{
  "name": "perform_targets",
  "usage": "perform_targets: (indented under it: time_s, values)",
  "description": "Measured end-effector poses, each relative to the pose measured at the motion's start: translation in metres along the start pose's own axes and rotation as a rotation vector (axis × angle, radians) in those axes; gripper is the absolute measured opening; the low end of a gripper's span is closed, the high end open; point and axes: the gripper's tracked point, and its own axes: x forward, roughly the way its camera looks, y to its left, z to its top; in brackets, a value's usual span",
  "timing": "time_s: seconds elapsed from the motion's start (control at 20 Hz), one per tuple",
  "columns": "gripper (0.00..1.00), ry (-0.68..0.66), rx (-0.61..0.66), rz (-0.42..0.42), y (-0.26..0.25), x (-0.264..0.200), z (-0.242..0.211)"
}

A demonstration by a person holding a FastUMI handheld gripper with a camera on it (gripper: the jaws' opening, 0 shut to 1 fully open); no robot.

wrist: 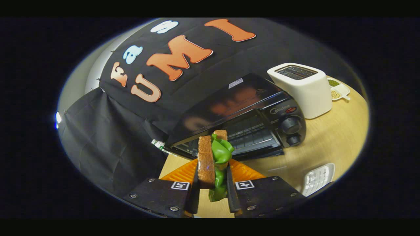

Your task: Open the toaster oven, put the food inside, and close the toaster oven door.

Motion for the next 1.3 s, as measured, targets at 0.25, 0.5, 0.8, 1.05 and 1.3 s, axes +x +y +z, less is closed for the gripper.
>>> perform_targets:
  time_s: [0.25,0.5,0.8,1.05,1.3]
  values:
    - [0.36,-0.039,0.128,0.061,0.001,0.044,-0.014]
    - [0.36,-0.14,0.21,0.054,-0.006,0.074,0.006]
    - [0.36,-0.203,0.248,-0.033,-0.023,0.108,0.011]
    - [0.49,-0.256,0.191,-0.178,-0.041,0.117,0.023]
    - [0.78,-0.165,0.04,-0.282,-0.037,0.107,0.016]
